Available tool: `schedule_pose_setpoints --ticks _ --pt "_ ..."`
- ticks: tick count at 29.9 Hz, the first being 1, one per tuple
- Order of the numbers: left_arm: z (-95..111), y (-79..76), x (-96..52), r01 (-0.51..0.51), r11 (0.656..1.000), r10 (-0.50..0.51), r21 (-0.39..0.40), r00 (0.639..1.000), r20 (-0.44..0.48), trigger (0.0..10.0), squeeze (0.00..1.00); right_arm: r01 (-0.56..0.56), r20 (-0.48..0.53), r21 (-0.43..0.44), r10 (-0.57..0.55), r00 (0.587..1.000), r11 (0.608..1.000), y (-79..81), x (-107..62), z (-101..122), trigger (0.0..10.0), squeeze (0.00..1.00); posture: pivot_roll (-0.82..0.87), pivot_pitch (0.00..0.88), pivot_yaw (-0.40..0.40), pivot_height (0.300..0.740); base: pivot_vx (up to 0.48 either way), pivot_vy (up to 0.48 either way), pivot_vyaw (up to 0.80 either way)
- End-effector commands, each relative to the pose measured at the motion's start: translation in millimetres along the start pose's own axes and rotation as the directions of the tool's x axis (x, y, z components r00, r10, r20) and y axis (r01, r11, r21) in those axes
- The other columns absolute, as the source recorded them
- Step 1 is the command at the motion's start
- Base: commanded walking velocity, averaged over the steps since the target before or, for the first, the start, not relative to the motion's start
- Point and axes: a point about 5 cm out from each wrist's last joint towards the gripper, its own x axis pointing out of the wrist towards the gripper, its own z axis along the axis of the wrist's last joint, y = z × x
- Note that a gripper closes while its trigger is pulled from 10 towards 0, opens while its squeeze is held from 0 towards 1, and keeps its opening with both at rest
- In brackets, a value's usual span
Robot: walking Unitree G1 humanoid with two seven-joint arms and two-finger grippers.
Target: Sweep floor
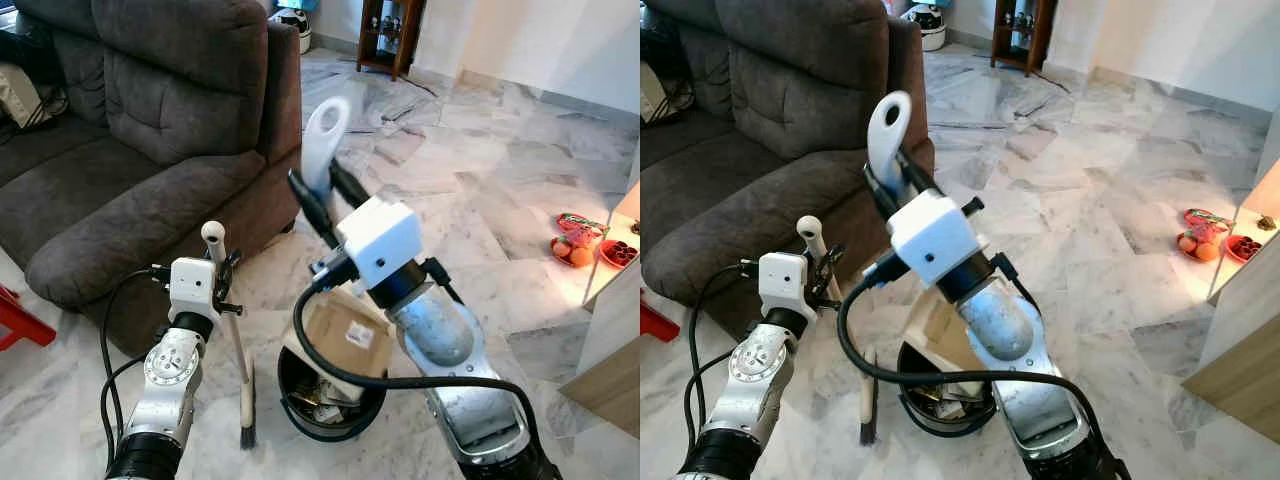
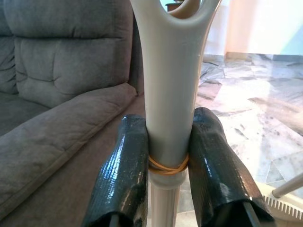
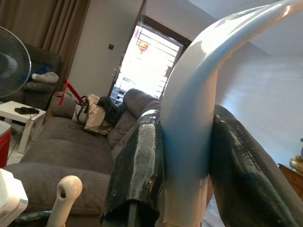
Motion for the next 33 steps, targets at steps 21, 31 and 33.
schedule_pose_setpoints --ticks 21,31,33 --pt "8.5 1.9 3.7 0.004 1.0 -0.004 0.011 0.999 0.045 10.0 0.0 0.001 0.019 0.012 -0.001 1.0 1.0 -1.6 2.3 7.0 10.0 0.0 0.0 0.075 0.014 0.74 0.0 0.0 0.0" --pt "8.6 1.5 4.0 0.003 1.0 -0.003 0.012 0.999 0.046 10.0 0.0 0.079 -0.004 0.015 -0.079 0.997 0.997 -10.5 3.2 1.8 10.0 0.0 0.0 0.07 0.013 0.74 0.0 0.0 0.0" --pt "8.8 1.6 4.1 0.002 1.0 -0.003 0.013 0.999 0.047 10.0 0.0 0.122 0.071 0.003 -0.122 0.99 0.993 -17.3 4.4 12.3 10.0 0.0 0.0 0.07 0.013 0.74 0.0 0.0 0.0"
